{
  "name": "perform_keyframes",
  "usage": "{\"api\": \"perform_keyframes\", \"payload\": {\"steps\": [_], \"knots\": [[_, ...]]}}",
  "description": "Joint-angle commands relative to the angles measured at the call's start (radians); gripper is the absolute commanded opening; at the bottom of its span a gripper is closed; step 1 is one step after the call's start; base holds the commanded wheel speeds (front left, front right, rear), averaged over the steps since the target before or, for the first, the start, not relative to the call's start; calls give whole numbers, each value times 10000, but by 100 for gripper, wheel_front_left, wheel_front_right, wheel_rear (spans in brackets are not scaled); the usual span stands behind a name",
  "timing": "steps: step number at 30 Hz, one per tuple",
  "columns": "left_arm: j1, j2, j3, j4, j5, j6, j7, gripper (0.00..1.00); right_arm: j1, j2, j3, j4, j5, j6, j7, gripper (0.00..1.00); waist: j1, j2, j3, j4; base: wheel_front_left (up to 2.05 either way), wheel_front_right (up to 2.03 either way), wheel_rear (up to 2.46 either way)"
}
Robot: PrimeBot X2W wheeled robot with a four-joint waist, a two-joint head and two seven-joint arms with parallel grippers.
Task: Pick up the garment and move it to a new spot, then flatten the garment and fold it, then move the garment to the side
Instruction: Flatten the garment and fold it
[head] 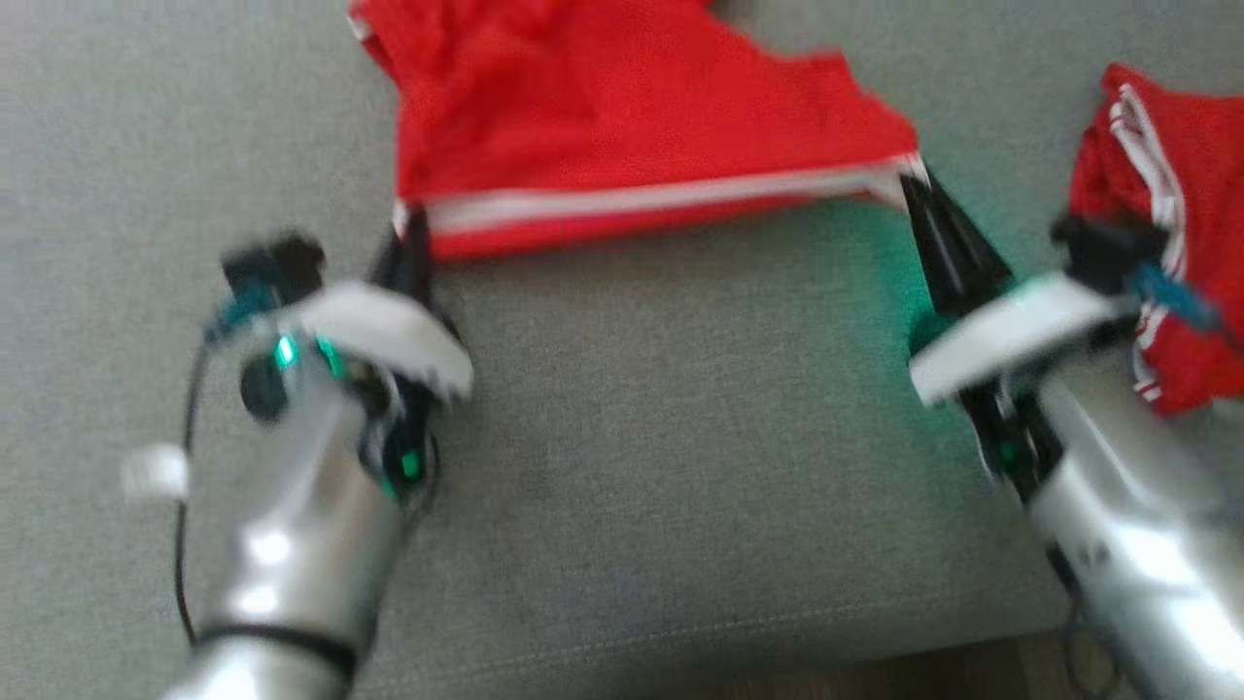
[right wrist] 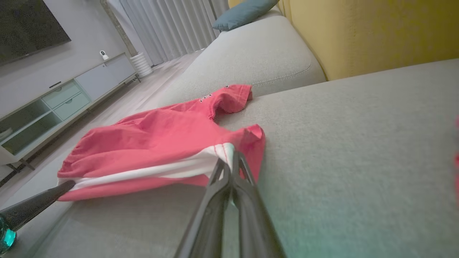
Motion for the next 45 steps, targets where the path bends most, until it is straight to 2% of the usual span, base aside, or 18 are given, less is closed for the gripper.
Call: {"api": "perform_keyframes", "payload": {"steps": [1,4,5,9,18,23,27,32,37,45], "knots": [[638,329,315,-689,194,205,-51,0,755,-291,-381,-587,-240,35,-142,0,0,-1,-389,-18,0,0,0],[2132,366,360,-2270,561,409,-51,0,2192,-426,-1123,-1670,-786,35,-143,0,0,-1,-788,12,0,0,0],[2132,366,360,-2270,561,409,-51,0,2192,-426,-1123,-1670,-786,35,-143,0,0,-1,-788,12,0,0,0],[4018,520,139,-4315,789,816,104,0,3947,-475,-1953,-3039,-1431,35,-36,0,0,-1,-1213,121,0,0,0],[7145,1001,-361,-8942,963,2118,1796,0,7075,193,-3827,-6424,-2728,35,1803,0,0,-1,-1687,412,0,0,0],[7776,1092,-523,-10167,828,2362,2385,0,7726,404,-4360,-7632,-3040,35,2663,0,0,-1,-1748,466,0,0,0],[7590,1095,-602,-10437,564,2237,2783,0,7399,299,-4587,-7944,-3062,35,3055,0,0,-1,-1563,513,0,0,0],[6735,1105,-534,-10186,268,1962,3173,0,5905,-191,-4442,-7637,-2908,35,3272,0,0,-1,-959,575,0,0,0],[5631,923,-374,-9702,-199,1613,3299,0,3910,-835,-3803,-6612,-2579,35,3511,0,0,-1,-281,813,0,0,0],[3937,583,-288,-8708,-886,1103,3098,0,568,-1376,-2310,-4342,-1688,35,3550,0,0,-1,609,1477,0,0,0]]}}
